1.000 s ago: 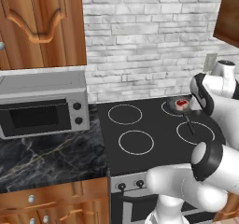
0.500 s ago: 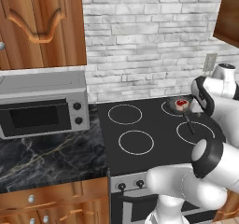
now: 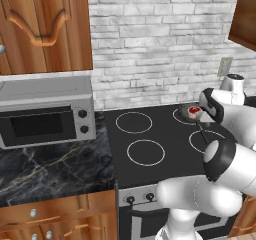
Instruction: Pick up the pan with the steak in it and place it on the dining table. Then place the steak on the plate.
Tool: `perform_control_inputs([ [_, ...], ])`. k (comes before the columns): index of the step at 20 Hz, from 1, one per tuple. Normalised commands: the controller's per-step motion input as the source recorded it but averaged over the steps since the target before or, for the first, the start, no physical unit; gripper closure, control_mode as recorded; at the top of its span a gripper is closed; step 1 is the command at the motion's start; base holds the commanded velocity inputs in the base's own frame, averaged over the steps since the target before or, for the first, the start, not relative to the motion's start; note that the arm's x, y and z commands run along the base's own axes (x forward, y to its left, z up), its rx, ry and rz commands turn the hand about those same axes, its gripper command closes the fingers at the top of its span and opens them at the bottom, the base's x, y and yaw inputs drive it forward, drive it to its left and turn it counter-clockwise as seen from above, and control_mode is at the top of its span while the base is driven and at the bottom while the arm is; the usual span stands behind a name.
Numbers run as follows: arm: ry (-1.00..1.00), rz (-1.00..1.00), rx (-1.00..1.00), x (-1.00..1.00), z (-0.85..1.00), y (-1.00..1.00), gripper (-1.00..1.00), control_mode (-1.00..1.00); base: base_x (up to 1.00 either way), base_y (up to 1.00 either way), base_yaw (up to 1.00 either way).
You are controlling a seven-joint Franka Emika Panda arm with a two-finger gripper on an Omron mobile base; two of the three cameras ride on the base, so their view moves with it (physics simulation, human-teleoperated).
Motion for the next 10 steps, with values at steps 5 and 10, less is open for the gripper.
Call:
perform_control_inputs([
  [5, -0.03, -0.11, 0.0, 0.34, -0.3, -0.11, -1.0, -1.0, 0.0, 0.0, 0.0],
  [10, -0.01, -0.07, 0.03, 0.22, -0.25, -0.17, -1.0, -1.0, 0.0, 0.0, 0.0],
])
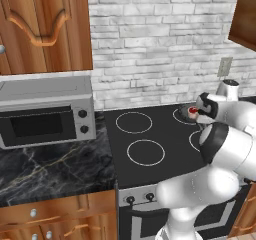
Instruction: Pick up the pan with the steak in it and place it on the dining table. Then place the steak on the plate.
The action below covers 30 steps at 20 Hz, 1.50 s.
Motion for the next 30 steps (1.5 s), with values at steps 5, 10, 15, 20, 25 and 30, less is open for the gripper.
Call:
perform_control_inputs([
  [5, -0.08, -0.01, 0.02, 0.25, -0.29, -0.06, -1.0, -1.0, 0.0, 0.0, 0.0],
  [10, -0.12, 0.0, 0.0, 0.14, -0.23, 0.0, -1.0, -1.0, 0.0, 0.0, 0.0],
  [15, -0.09, 0.0, 0.0, 0.06, -0.16, 0.0, -1.0, -1.0, 0.0, 0.0, 0.0],
  [20, 0.0, 0.0, 0.0, 0.05, -0.14, 0.0, -1.0, -1.0, 0.0, 0.0, 0.0],
  [25, 0.0, 0.0, 0.02, 0.07, -0.29, 0.0, -1.0, -1.0, 0.0, 0.0, 0.0],
  [30, 0.0, 0.0, 0.06, 0.08, -0.27, -0.01, -1.0, -1.0, 0.0, 0.0, 0.0],
])
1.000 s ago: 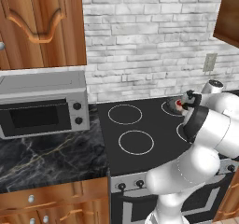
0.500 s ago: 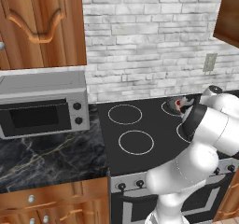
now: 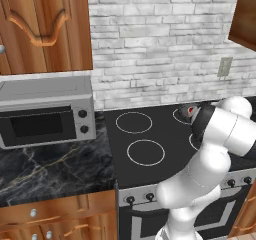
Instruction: Pick up the pan with the steak in it and place it on the dining table. Then place the steak on the plate.
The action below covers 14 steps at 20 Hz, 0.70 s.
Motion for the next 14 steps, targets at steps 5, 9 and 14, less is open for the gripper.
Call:
perform_control_inputs([
  [5, 0.0, 0.0, 0.04, 0.1, -0.26, -0.04, -1.0, -1.0, 0.0, 0.0, 0.0],
  [9, 0.0, 0.0, 0.0, 0.21, -0.1, -0.07, -1.0, -1.0, 0.0, 0.0, 0.0],
  [14, 0.0, 0.0, 0.0, 0.26, -0.17, -0.17, -1.0, -1.0, 0.0, 0.0, 0.0],
])
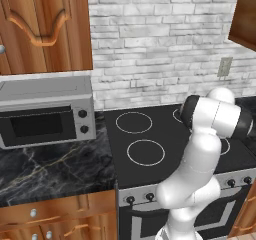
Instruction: Pick up the pan with the steak in it and place it on the dining table. Then place the steak on the plate.
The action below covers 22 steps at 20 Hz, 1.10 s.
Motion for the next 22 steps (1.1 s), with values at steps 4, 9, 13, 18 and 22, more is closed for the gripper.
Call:
perform_control_inputs([
  [4, -0.01, 0.01, 0.01, 0.02, -0.07, -0.04, -1.0, -1.0, 0.0, 0.0, 0.0],
  [9, 0.0, 0.0, 0.0, 0.0, -0.16, 0.0, 1.0, -1.0, 0.0, 0.0, 0.0],
  [13, 0.0, 0.0, 0.0, 0.0, -0.03, 0.0, 1.0, -1.0, 0.0, 0.0, 0.0],
  [18, -0.02, -0.01, 0.0, -0.01, 0.13, 0.0, 1.0, -1.0, 0.0, 0.0, 0.0],
  [22, -0.07, 0.0, 0.03, -0.17, 0.41, 0.1, 1.0, -1.0, 0.0, 0.0, 0.0],
])
